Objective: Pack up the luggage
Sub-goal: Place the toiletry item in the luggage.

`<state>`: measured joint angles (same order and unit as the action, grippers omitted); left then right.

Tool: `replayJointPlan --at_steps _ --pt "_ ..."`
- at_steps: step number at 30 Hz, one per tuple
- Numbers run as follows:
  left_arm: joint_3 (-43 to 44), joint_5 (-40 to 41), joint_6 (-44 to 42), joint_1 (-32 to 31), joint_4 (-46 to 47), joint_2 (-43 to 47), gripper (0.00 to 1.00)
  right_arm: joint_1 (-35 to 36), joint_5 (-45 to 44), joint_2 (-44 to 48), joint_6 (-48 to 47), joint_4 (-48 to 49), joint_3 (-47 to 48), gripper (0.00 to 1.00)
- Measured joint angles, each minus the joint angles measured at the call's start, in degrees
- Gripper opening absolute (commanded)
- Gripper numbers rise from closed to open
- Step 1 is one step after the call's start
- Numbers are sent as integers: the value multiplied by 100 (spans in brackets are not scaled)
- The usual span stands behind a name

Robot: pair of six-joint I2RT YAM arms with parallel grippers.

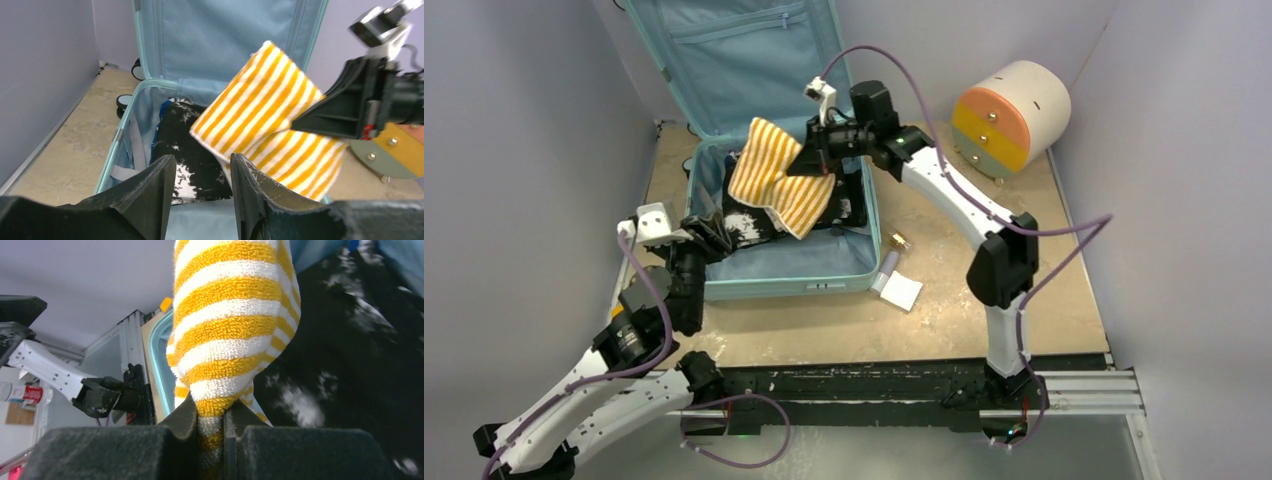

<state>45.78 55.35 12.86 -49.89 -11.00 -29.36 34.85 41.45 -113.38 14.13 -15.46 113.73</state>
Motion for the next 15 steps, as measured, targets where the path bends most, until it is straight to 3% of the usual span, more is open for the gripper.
replayJointPlan --at_steps 4,11,15 --pt "-116 94 -24 0 197 223 46 188 343 -651 -11 -11 588 0" --pt "-142 177 -50 0 278 46 45 199 1231 -831 -195 103 811 0" --pt "-144 177 -48 0 269 -52 45 120 1550 -1073 -619 -195 1410 0"
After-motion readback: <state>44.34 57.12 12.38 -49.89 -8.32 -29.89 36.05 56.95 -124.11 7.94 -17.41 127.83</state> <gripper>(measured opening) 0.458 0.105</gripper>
